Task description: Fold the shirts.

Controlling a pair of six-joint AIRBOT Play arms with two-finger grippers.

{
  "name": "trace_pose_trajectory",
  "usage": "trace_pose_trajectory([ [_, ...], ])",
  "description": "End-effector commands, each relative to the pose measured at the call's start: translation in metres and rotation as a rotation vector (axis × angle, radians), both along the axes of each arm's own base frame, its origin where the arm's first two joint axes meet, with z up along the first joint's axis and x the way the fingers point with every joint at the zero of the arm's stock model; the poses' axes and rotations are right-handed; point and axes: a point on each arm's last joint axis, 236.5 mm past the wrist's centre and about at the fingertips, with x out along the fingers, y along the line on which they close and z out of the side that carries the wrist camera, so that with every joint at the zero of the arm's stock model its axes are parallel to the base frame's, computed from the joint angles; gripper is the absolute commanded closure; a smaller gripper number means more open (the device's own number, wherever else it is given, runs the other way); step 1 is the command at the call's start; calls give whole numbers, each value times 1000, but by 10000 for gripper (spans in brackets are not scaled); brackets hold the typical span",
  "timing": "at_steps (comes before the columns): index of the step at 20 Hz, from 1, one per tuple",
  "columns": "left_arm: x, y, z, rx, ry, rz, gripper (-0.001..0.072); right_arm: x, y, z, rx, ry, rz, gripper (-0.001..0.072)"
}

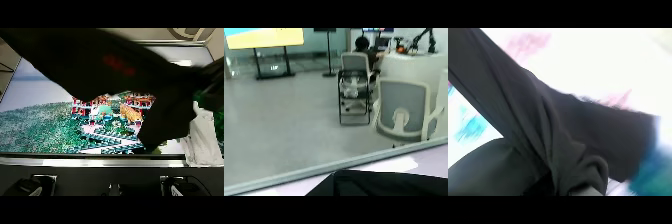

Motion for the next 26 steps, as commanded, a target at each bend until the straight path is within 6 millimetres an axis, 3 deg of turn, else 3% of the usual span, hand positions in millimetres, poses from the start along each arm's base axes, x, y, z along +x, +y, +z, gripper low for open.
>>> trace_pose_trajectory([
  [1, 50, -4, -99, 66, 244, 47, 688, -6, 7, -121, -18, 432, 53, 691],
  [5, 126, -24, -218, 83, 361, 57, 688, 73, 26, -239, 136, 442, -75, 691],
  [7, 154, -33, -276, 19, 471, 81, 688, 87, 27, -283, 156, 518, -128, 691],
  [9, 168, -46, -333, -46, 636, 87, 688, 89, 34, -313, 193, 615, -148, 665],
  [10, 171, -55, -353, -74, 695, 74, 688, 90, 35, -324, 197, 640, -154, 525],
  [11, 174, -62, -369, -96, 739, 64, 688, 90, 34, -333, 185, 655, -152, 302],
  [12, 176, -64, -379, -94, 761, 64, 688, 88, 28, -335, 148, 650, -119, 155],
  [15, 173, -59, -387, -40, 780, 56, 688, 76, -23, -328, -41, 668, -107, 90],
  [16, 170, -56, -389, -7, 788, 48, 688, 69, -43, -327, -78, 689, -131, 31],
  [18, 159, -54, -397, 46, 830, 31, 688, 56, -64, -333, -26, 771, -219, 35],
  [19, 154, -53, -402, 64, 857, 26, 688, 49, -63, -339, 26, 804, -239, 40],
  [22, 147, -54, -407, 72, 888, 20, 688, 37, -32, -361, 153, 845, -223, 84],
  [25, 147, -55, -407, 71, 889, 18, 688, 50, -7, -376, 158, 789, -202, 92],
  [26, 146, -56, -406, 68, 890, 16, 688, 58, -2, -378, 162, 759, -205, 127],
])
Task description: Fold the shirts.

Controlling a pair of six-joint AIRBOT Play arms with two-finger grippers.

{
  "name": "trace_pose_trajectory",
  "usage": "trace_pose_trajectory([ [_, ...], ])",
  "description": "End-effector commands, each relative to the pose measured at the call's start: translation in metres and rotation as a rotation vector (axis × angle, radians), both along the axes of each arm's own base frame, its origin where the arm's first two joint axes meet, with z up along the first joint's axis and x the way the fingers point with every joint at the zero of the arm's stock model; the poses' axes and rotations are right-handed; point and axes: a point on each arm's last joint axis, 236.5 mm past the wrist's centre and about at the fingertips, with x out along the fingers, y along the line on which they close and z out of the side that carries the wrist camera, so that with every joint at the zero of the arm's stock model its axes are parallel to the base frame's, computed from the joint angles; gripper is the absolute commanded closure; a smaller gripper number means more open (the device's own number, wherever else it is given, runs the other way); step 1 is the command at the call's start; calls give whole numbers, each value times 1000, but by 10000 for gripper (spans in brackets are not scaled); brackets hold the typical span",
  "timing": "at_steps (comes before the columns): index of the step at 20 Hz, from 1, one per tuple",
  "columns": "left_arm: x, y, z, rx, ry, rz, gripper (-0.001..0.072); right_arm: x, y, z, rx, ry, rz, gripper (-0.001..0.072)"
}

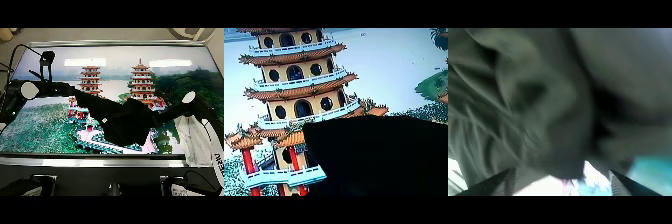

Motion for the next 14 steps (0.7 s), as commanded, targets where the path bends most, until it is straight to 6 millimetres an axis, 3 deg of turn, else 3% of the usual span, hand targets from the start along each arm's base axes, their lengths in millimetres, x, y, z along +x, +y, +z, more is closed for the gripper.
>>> trace_pose_trajectory([
  [1, -5, -1, -2, 2, 17, -10, 688, 17, 21, -10, 26, -64, -31, 201],
  [2, -5, -1, 0, 2, 15, -10, 688, 20, 22, -9, 34, -68, -50, 494],
  [3, -5, 1, 4, 0, 6, -7, 688, 21, 22, -4, 40, -65, -64, 693],
  [5, -2, 7, 28, -13, -45, 8, 688, 29, 24, 25, 43, -119, 6, 692],
  [7, 6, 23, 91, -45, -179, 46, 688, 51, 16, 88, -3, -285, 88, 695],
  [9, 3, 50, 196, -89, -402, 104, 688, 81, -8, 190, -138, -571, 100, 695],
  [11, -34, 87, 332, -136, -710, 176, 688, 83, -44, 335, -313, -937, 6, 694],
  [13, -107, 117, 449, -162, -1019, 236, 688, 38, -71, 468, -430, -1275, -126, 694],
  [14, -147, 126, 491, -174, -1146, 258, 688, 7, -74, 514, -427, -1404, -177, 695],
])
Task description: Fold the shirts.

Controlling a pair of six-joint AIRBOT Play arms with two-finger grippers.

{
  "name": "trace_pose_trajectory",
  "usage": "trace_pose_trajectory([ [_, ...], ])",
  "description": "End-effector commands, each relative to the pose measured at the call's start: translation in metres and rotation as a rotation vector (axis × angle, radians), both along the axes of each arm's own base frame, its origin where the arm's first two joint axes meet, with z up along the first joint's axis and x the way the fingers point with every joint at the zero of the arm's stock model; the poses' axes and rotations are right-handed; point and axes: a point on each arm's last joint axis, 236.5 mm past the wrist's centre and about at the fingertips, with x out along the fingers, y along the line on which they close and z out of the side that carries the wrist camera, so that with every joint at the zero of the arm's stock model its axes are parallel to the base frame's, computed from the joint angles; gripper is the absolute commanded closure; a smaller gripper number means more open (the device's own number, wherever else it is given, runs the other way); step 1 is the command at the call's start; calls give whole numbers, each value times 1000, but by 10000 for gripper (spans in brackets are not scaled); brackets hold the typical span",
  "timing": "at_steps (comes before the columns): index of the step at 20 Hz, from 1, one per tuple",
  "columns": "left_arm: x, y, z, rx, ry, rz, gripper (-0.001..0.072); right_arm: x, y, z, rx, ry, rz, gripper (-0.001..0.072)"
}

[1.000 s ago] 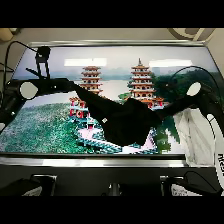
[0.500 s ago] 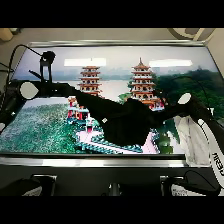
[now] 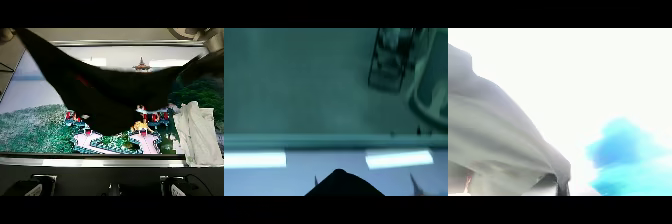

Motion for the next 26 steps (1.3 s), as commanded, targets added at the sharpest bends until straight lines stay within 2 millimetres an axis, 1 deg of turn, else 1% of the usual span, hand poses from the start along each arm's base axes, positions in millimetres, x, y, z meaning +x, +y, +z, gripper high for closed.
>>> trace_pose_trajectory([
  [1, -138, 37, 163, -64, -467, 96, 688, -102, -31, 196, -42, -548, -139, 695],
  [2, -169, 37, 184, -101, -546, 90, 688, -128, -23, 215, -11, -616, -115, 695],
  [3, -192, 37, 197, -124, -608, 84, 688, -148, -21, 225, -5, -650, -110, 695],
  [4, -209, 39, 206, -126, -657, 88, 688, -160, -21, 226, -7, -653, -109, 695],
  [5, -220, 44, 215, -114, -706, 111, 688, -165, -22, 221, -17, -635, -113, 695],
  [6, -226, 49, 221, -98, -744, 140, 688, -165, -22, 212, -24, -594, -111, 695],
  [7, -228, 53, 226, -83, -774, 164, 688, -163, -22, 198, -30, -538, -106, 694],
  [9, -221, 56, 231, -73, -803, 182, 689, -153, -19, 167, -39, -405, -90, 694],
  [10, -213, 58, 232, -67, -806, 190, 689, -146, -18, 148, -43, -329, -80, 694],
  [11, -202, 59, 230, -56, -797, 201, 689, -139, -18, 125, -53, -233, -72, 694],
  [12, -189, 62, 226, -39, -777, 216, 688, -131, -18, 97, -63, -110, -64, 694],
  [13, -170, 65, 219, -16, -743, 237, 688, -126, -17, 64, -64, 34, -58, 694],
  [14, -147, 68, 209, 6, -696, 254, 689, -120, -15, 26, -45, 198, -55, 694],
  [15, -118, 71, 194, 24, -633, 265, 688, -117, -9, -11, -24, 352, -40, 694],
  [16, -83, 72, 171, 37, -543, 266, 688, -111, 0, -49, 1, 494, -5, 694],
  [17, -48, 73, 145, 46, -444, 264, 688, -103, 10, -82, 33, 589, 25, 694],
  [18, -7, 74, 111, 68, -333, 264, 689, -88, 19, -117, 77, 652, 41, 694],
  [19, 30, 75, 76, 99, -232, 261, 688, -70, 27, -150, 122, 681, 37, 693],
  [20, 70, 75, 35, 121, -134, 254, 688, -49, 35, -183, 182, 693, 25, 693],
  [21, 104, 76, -6, 132, -47, 248, 688, -30, 43, -211, 242, 695, 7, 693],
  [22, 136, 74, -53, 131, 53, 234, 689, -6, 49, -235, 312, 681, -28, 693],
  [23, 160, 70, -96, 116, 153, 212, 688, 12, 56, -251, 379, 683, -57, 693],
  [24, 178, 65, -140, 98, 256, 188, 688, 30, 65, -263, 452, 676, -75, 693],
  [25, 191, 57, -185, 76, 371, 158, 688, 44, 71, -271, 518, 664, -94, 692],
  [26, 196, 51, -227, 63, 485, 133, 688, 56, 75, -279, 572, 657, -116, 692],
])
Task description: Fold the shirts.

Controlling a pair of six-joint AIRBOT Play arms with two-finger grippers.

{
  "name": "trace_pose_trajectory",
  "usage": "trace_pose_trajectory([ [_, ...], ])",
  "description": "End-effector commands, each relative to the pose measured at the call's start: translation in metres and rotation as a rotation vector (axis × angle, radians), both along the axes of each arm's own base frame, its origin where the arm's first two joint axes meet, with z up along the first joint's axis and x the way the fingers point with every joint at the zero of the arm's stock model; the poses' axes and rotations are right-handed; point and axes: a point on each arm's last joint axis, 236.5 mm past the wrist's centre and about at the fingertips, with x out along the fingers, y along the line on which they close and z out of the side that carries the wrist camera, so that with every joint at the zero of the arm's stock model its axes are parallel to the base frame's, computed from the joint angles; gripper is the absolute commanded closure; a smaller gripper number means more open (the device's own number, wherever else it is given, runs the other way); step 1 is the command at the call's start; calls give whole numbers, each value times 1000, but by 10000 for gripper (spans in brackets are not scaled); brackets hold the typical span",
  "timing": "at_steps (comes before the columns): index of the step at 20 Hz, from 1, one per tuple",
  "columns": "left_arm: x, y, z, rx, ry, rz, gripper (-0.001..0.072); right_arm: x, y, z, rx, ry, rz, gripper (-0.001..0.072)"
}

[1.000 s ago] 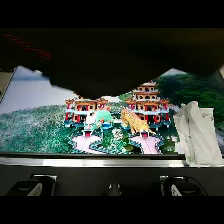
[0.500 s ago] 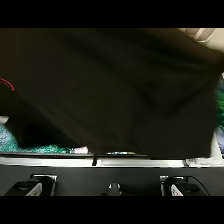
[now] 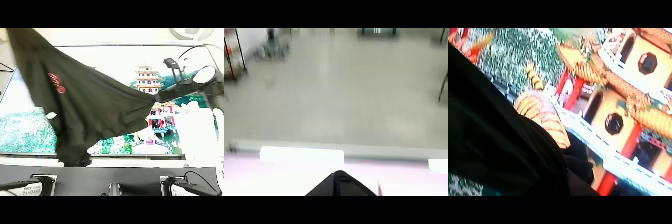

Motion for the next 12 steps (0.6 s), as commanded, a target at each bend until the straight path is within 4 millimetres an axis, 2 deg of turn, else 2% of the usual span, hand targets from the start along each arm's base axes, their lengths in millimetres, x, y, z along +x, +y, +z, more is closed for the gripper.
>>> trace_pose_trajectory([
  [1, 33, -22, -159, -83, 404, -59, 687, 55, 21, -44, 192, -15, -183, 692],
  [2, 30, -28, -193, -87, 510, -71, 687, 62, 21, -51, 211, -14, -209, 692],
  [4, 15, -38, -248, -83, 696, -89, 687, 71, 18, -65, 209, -11, -238, 692],
  [6, -4, -48, -287, -76, 854, -109, 687, 74, 16, -75, 202, -8, -251, 691],
  [7, -13, -52, -301, -72, 918, -117, 681, 81, 12, -75, 192, -35, -262, 672],
  [8, -25, -55, -311, -69, 984, -126, 537, 84, 10, -70, 190, -50, -263, 519],
  [9, -39, -55, -316, -66, 1044, -131, 204, 88, 4, -62, 184, -68, -256, 358],
  [10, -53, -51, -318, -52, 1104, -143, 64, 90, -2, -50, 175, -87, -216, 294],
  [11, -70, -44, -318, -44, 1167, -152, 88, 86, -10, -39, 154, -92, -153, 279],
  [12, -85, -34, -316, -53, 1223, -140, 93, 77, -26, -33, 114, -65, -109, 259],
])
